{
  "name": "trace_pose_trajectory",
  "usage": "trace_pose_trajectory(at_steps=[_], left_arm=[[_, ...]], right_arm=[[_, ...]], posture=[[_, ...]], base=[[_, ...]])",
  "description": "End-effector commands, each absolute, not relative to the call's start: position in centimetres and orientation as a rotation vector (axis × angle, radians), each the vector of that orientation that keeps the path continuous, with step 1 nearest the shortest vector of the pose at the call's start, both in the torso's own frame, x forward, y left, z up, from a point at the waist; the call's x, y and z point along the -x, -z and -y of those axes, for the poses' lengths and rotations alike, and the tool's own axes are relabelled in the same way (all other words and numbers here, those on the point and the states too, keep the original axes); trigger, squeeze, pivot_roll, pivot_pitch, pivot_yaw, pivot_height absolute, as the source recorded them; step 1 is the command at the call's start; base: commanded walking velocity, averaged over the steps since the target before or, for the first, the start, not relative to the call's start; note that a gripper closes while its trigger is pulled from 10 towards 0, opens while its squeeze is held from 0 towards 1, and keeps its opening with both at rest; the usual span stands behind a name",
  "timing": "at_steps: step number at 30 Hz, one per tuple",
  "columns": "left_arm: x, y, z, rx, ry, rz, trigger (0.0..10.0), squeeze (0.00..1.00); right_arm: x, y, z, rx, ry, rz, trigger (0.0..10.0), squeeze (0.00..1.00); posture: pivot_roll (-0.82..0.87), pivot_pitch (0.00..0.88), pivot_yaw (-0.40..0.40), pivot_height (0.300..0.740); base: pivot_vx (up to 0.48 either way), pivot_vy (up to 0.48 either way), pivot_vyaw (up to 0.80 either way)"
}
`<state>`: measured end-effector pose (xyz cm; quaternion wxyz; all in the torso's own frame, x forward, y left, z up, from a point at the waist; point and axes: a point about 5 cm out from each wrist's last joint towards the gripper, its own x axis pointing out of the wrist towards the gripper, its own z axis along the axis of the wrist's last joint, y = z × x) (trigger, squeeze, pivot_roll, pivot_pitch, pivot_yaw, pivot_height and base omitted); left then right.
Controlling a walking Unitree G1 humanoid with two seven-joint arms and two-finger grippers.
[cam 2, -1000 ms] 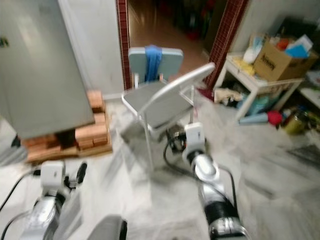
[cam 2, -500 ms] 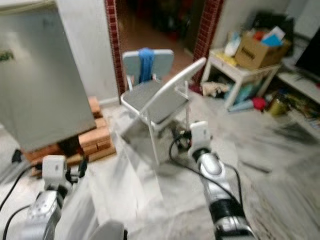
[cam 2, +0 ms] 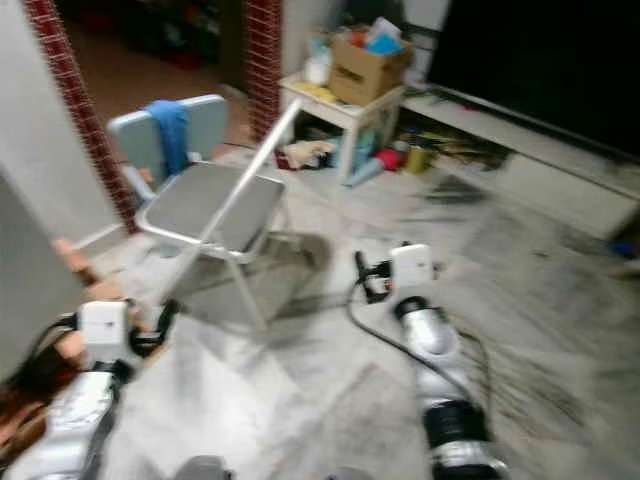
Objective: Restocking fridge
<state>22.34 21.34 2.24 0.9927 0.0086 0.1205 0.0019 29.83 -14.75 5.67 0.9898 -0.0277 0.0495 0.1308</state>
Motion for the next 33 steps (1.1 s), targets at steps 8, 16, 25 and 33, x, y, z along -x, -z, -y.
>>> trace_pose_trajectory(at_steps=[8,16,25,33], left_arm=[[-22.2,-2.1,-20.1,0.010,0.061,-0.226,10.0,0.00],[-22.4,-2.3,-20.1,0.009,0.074,-0.214,10.0,0.00],[-23.0,-2.3,-20.1,-0.006,0.089,-0.225,10.0,0.00],[-24.1,-2.8,-20.2,-0.008,0.076,-0.211,10.0,0.00]], right_arm=[[-29.3,-5.5,16.4,0.075,-0.201,-0.115,10.0,0.00],[-29.3,-5.7,16.7,0.076,-0.165,-0.107,10.0,0.00],[-28.5,-5.6,17.8,0.063,-0.085,-0.103,10.0,0.00],[-27.6,-5.3,18.6,0.070,-0.039,-0.103,10.0,0.00]], posture=[[0.12,0.000,-0.039,0.740],[0.11,0.000,-0.033,0.740],[0.09,0.000,0.010,0.740],[0.06,0.000,0.022,0.740]], base=[[0.000,0.000,-0.80],[0.202,0.000,-0.80],[0.062,0.000,-0.80],[0.000,0.000,-0.80]])
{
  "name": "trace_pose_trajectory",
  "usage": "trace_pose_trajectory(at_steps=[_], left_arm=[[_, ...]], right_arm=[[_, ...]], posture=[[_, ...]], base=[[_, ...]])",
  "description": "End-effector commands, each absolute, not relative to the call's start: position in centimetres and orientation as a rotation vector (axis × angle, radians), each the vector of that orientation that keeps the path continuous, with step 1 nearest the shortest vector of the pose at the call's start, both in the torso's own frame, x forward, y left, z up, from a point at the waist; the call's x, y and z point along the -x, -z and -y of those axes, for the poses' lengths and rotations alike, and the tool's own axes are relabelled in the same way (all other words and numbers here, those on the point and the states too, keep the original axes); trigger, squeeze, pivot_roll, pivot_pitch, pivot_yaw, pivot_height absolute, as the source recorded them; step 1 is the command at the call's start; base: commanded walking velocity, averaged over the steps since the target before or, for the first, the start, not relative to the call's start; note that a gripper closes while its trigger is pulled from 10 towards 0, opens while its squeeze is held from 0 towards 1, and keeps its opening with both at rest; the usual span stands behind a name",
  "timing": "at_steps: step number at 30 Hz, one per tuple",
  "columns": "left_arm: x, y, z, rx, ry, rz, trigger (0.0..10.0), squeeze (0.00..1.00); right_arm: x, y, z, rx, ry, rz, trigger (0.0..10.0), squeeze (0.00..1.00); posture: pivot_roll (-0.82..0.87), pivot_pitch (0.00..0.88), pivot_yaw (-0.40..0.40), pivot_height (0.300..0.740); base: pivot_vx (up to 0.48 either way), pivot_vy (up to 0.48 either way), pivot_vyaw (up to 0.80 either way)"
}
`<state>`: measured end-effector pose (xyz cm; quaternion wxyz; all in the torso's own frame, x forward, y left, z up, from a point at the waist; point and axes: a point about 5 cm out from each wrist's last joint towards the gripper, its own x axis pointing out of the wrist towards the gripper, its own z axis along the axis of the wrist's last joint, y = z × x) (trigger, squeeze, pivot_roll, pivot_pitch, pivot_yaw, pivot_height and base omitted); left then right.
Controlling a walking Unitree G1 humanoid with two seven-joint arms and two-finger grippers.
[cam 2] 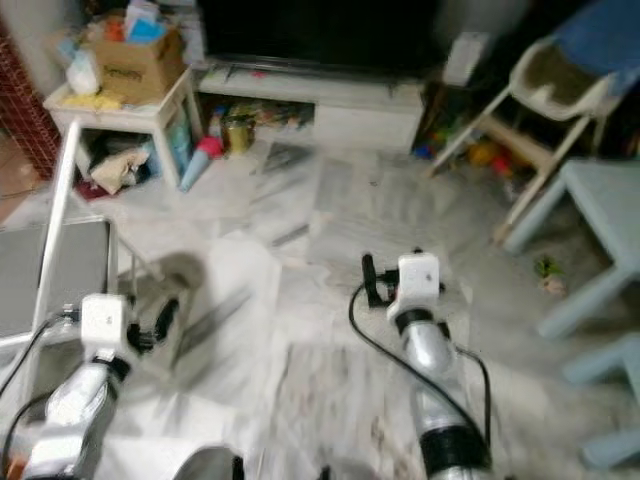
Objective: Restocking fridge
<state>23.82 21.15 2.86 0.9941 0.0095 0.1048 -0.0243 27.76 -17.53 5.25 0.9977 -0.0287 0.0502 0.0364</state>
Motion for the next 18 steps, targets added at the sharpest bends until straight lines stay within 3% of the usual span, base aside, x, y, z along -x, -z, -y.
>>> trace_pose_trajectory(at_steps=[1,13,18], left_arm=[[-24.15,-2.75,-20.25,-0.004,0.070,-0.215,10.0,0.00],[-23.53,-2.32,-20.76,0.030,0.012,-0.247,10.0,0.00],[-23.59,-2.22,-20.35,0.035,0.017,-0.249,10.0,0.00]], right_arm=[[-27.56,-5.27,18.66,0.074,-0.039,-0.107,10.0,0.00],[-27.99,-5.19,18.21,0.092,-0.067,-0.122,10.0,0.00],[-27.90,-5.04,18.44,0.097,-0.068,-0.130,10.0,0.00]], posture=[[0.06,0.000,0.019,0.740],[0.08,0.000,-0.001,0.740],[0.09,0.000,-0.005,0.740]], base=[[0.000,0.000,0.00],[0.000,0.000,0.00],[-0.109,0.000,-0.45]])
